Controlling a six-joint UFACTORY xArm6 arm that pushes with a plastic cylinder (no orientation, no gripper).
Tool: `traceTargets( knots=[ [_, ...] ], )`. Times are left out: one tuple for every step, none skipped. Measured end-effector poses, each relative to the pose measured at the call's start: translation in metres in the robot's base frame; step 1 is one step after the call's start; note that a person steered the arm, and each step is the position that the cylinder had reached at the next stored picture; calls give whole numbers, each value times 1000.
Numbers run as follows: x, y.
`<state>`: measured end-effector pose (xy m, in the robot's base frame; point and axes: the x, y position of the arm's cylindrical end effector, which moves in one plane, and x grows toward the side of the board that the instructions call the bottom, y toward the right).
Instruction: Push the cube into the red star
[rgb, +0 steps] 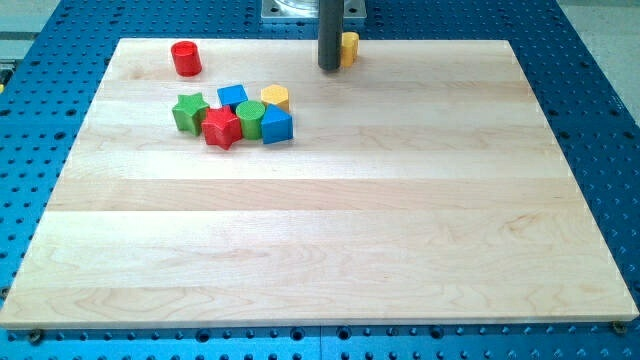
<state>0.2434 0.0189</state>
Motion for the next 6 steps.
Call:
traceTargets(
  knots=[
    [0,0],
    [6,-24],
    [34,-83],
    [61,-120],
    [80,-138],
    [99,-115]
  ],
)
